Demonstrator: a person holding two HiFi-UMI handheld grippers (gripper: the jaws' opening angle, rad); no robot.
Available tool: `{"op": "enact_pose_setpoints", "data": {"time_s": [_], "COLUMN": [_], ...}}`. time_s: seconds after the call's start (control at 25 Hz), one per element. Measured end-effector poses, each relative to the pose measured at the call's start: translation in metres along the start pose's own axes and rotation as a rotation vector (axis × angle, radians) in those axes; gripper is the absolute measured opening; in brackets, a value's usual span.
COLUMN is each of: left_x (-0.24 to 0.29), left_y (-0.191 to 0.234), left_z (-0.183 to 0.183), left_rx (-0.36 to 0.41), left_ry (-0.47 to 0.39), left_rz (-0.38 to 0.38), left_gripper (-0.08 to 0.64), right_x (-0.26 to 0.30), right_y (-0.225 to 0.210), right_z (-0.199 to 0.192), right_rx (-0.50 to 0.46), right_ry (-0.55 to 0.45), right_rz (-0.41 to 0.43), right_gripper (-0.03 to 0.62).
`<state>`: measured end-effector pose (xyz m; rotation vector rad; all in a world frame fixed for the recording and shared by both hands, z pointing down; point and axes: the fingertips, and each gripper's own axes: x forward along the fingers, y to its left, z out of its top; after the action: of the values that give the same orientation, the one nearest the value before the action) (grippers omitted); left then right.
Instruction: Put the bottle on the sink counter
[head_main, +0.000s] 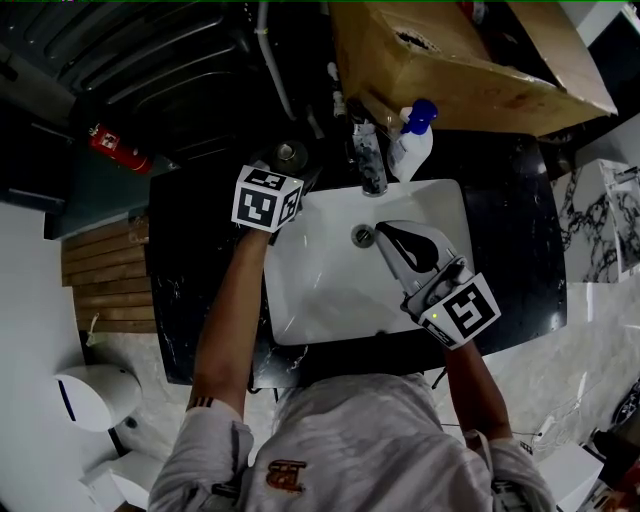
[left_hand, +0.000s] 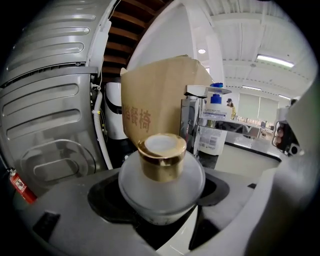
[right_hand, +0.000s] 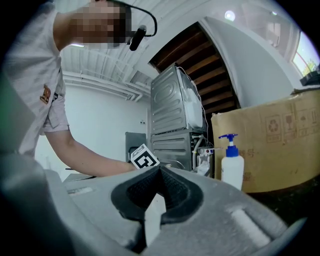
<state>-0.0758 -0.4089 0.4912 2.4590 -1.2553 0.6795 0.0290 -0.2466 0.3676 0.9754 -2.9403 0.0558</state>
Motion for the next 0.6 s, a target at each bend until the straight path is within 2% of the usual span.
{"op": "enact_pose_setpoints", "data": {"time_s": [0.32, 0.6], "left_x": [0.0076, 0.0102], "left_y": [-0.0015, -0.0013], "left_z": [-0.0064, -0.0074], "left_rx": [-0.008, 0.020], "left_ry": [0.033, 0.040], "left_rz": [-0.009, 0.001], "left_gripper": [0.330, 0.333], "right_x": [-0.0031, -0.0046], "right_y": [-0.0016, -0.0023], "right_z": [-0.0024, -0.0029], "right_rx": [0.011, 0.025], "right_ry": [-0.001, -0.004], "right_rz": [-0.008, -0.014], "right_gripper": [0.000, 0.000]}}
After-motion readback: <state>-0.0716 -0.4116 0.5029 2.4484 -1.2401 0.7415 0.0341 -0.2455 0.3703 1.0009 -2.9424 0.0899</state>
